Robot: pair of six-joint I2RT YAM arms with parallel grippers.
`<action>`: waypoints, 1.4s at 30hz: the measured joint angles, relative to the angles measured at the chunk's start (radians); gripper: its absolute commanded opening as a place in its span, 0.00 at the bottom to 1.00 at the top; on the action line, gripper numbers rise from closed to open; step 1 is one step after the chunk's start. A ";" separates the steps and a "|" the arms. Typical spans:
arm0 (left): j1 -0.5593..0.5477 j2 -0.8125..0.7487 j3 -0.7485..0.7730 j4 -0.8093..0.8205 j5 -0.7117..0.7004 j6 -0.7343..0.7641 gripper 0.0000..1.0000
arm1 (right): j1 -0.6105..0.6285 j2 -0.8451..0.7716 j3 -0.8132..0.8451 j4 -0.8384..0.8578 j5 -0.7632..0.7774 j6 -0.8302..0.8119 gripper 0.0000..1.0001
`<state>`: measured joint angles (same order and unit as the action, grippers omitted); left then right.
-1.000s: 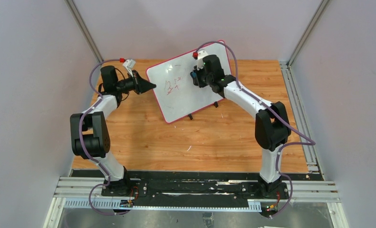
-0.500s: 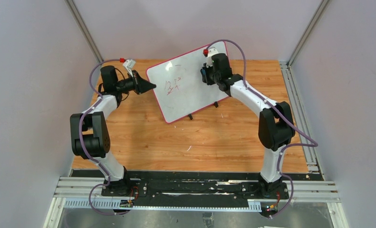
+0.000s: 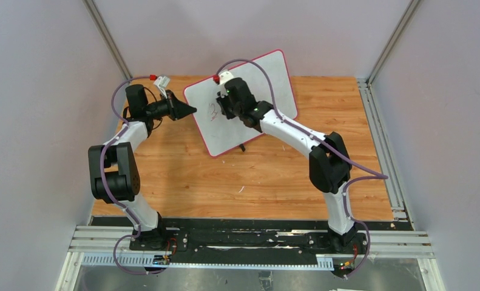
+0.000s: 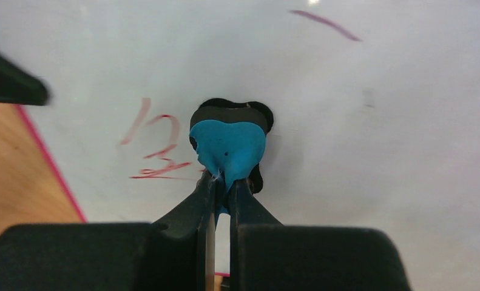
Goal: Erase the whiteboard
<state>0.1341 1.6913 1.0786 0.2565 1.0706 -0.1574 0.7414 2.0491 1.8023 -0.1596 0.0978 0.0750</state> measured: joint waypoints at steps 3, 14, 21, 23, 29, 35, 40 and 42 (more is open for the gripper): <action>0.000 0.000 0.000 0.002 0.004 0.000 0.00 | 0.056 0.022 0.023 0.003 -0.017 0.000 0.01; -0.003 0.000 -0.003 0.011 0.000 0.000 0.00 | 0.055 0.046 0.056 -0.038 -0.074 -0.016 0.01; -0.009 0.000 -0.004 0.012 -0.009 -0.001 0.00 | -0.048 0.037 0.080 -0.084 -0.159 -0.016 0.01; -0.010 0.000 -0.004 0.012 -0.009 -0.001 0.00 | -0.090 0.025 0.080 -0.094 -0.163 -0.016 0.01; -0.013 -0.007 -0.004 0.011 -0.008 0.000 0.00 | -0.205 -0.002 0.080 -0.098 -0.141 -0.020 0.01; -0.014 -0.008 -0.004 0.009 -0.008 0.000 0.00 | -0.216 -0.004 0.074 -0.088 -0.124 -0.015 0.01; -0.012 -0.008 -0.004 0.003 -0.008 0.000 0.00 | -0.177 -0.003 0.072 -0.083 -0.072 -0.015 0.01; -0.012 -0.008 -0.004 0.002 -0.008 0.000 0.00 | -0.149 -0.001 0.074 -0.083 -0.056 -0.015 0.01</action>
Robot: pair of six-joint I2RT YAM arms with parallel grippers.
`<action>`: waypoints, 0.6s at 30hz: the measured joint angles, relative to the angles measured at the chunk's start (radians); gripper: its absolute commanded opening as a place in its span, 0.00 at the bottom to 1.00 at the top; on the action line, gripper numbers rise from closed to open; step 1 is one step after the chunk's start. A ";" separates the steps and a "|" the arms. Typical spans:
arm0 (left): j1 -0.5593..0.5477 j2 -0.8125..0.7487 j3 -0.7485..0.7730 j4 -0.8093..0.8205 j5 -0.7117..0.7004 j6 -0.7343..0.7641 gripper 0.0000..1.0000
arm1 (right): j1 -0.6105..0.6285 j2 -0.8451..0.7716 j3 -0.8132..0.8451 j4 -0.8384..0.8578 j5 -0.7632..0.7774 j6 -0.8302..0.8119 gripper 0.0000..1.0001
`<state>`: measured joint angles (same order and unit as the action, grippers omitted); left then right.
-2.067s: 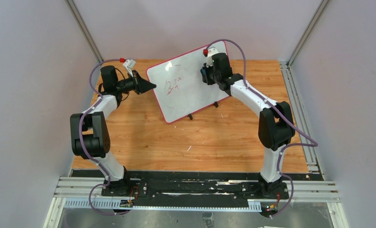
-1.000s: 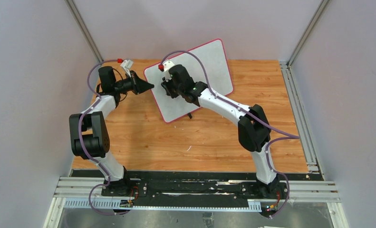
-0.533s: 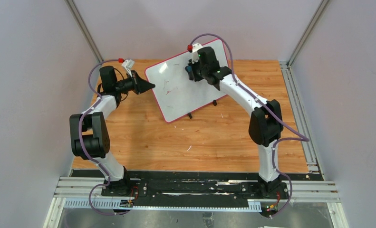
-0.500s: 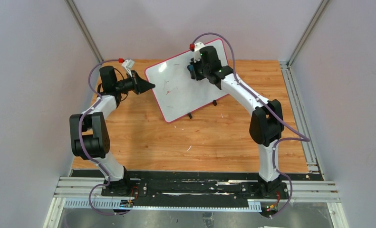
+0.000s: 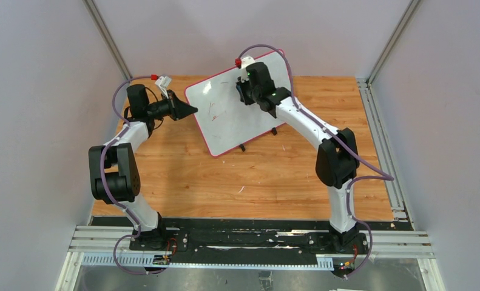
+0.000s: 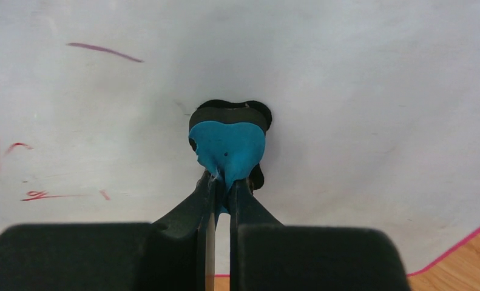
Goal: Erase the whiteboard
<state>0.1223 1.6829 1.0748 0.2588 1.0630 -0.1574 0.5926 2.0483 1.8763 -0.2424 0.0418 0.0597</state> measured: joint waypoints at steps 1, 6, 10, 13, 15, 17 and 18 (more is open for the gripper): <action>0.000 0.000 0.000 0.000 0.000 0.000 0.00 | 0.020 0.003 0.004 -0.001 0.008 0.000 0.01; 0.000 -0.001 0.000 -0.003 -0.001 0.003 0.00 | 0.129 0.032 0.035 0.003 0.014 0.000 0.00; 0.001 -0.001 0.000 -0.005 -0.003 0.006 0.00 | 0.214 0.068 0.065 0.003 0.005 0.000 0.01; 0.001 -0.003 0.000 -0.008 -0.003 0.008 0.00 | 0.248 0.087 0.076 0.004 -0.007 0.000 0.01; 0.001 -0.004 0.000 -0.010 -0.004 0.011 0.00 | 0.258 0.093 0.077 0.005 -0.013 0.000 0.01; 0.001 -0.005 0.000 -0.012 -0.005 0.016 0.00 | 0.258 0.093 0.077 0.005 -0.015 0.000 0.01; 0.001 -0.005 0.000 -0.013 -0.005 0.017 0.00 | 0.258 0.093 0.077 0.005 -0.016 0.000 0.01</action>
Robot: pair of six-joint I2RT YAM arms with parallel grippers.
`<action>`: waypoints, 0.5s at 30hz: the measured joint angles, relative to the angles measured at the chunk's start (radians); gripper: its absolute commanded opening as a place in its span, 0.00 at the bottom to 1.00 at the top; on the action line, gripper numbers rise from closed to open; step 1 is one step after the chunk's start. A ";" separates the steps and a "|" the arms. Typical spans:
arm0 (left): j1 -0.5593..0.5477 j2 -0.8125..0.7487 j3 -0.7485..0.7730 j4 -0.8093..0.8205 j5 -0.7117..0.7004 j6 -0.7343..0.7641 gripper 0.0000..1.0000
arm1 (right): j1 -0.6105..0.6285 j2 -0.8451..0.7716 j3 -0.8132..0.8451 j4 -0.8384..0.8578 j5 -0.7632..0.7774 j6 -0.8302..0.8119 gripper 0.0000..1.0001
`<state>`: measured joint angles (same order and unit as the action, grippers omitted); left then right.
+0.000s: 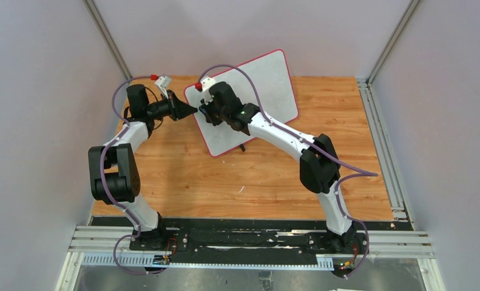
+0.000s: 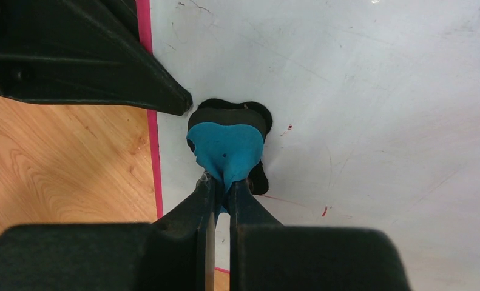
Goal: Erase the whiteboard
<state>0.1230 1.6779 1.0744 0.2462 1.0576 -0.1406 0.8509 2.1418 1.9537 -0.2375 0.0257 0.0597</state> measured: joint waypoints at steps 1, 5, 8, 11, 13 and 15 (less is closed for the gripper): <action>0.000 0.000 0.000 0.000 0.000 0.001 0.00 | -0.001 0.000 0.000 0.000 0.000 -0.001 0.00; 0.000 0.000 0.000 -0.001 -0.002 0.002 0.00 | -0.014 0.002 0.002 -0.001 -0.008 -0.003 0.01; -0.001 0.000 0.000 -0.001 -0.003 0.003 0.00 | -0.036 0.002 0.002 -0.004 -0.051 0.003 0.01; -0.002 0.000 0.000 -0.001 -0.010 0.005 0.00 | -0.078 0.000 0.002 -0.011 -0.124 0.027 0.01; -0.002 0.000 0.000 -0.002 -0.014 0.005 0.00 | -0.114 -0.006 0.001 -0.020 -0.159 0.043 0.01; -0.002 0.000 0.000 -0.002 -0.013 0.005 0.00 | -0.159 -0.024 -0.011 -0.023 -0.179 0.053 0.00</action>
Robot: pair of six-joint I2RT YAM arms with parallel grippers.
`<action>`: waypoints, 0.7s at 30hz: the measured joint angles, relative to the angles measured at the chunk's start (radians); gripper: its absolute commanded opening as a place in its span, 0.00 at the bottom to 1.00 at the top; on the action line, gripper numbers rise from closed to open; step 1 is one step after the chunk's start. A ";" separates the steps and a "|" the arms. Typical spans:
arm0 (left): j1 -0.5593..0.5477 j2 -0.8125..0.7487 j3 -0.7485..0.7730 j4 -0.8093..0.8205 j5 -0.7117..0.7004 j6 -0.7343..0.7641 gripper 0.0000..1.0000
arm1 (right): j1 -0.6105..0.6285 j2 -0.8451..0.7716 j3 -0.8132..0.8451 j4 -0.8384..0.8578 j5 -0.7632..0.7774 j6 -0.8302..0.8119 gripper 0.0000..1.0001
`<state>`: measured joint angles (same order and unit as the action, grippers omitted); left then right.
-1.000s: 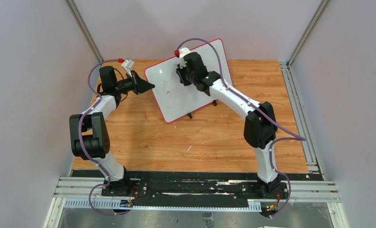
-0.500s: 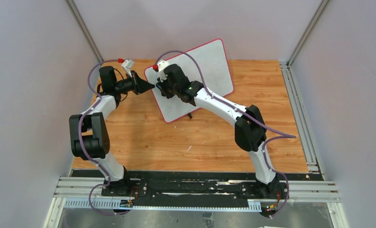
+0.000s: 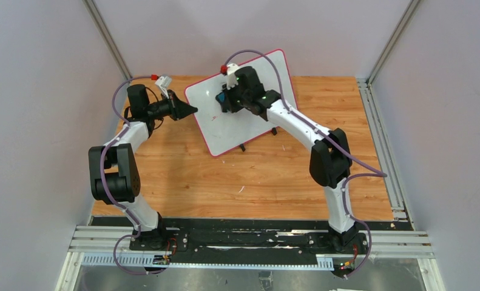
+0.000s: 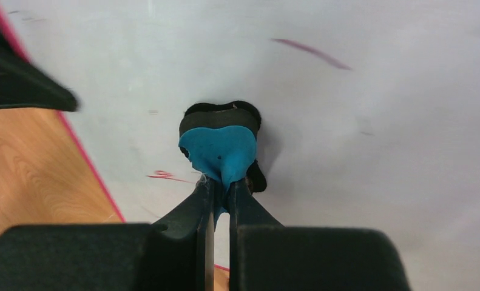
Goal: Erase the whiteboard
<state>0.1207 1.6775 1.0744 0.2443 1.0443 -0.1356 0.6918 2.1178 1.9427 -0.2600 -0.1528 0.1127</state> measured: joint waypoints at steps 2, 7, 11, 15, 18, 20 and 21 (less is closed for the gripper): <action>-0.001 0.000 0.000 0.000 0.000 0.000 0.00 | -0.051 -0.024 -0.020 0.002 -0.003 0.011 0.01; -0.001 -0.001 0.000 0.000 0.008 0.000 0.00 | -0.188 -0.084 -0.103 0.035 0.023 0.040 0.01; -0.001 -0.002 0.000 0.000 0.013 0.000 0.00 | -0.240 -0.111 -0.172 0.071 0.051 0.059 0.01; -0.001 -0.002 0.000 -0.003 0.013 0.000 0.00 | -0.222 -0.119 -0.200 0.106 0.084 0.066 0.01; 0.000 -0.003 0.000 -0.010 0.012 0.000 0.00 | -0.200 -0.120 -0.208 0.117 0.126 0.066 0.01; 0.000 -0.003 0.000 -0.013 0.011 0.001 0.00 | -0.173 -0.120 -0.214 0.123 0.151 0.066 0.01; 0.001 -0.003 0.000 -0.014 0.010 0.001 0.00 | -0.154 -0.120 -0.218 0.127 0.163 0.066 0.01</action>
<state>0.1215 1.6745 1.0748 0.2302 1.0546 -0.1349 0.5381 1.9976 1.7248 -0.1333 0.0105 0.1783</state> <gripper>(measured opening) 0.067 0.058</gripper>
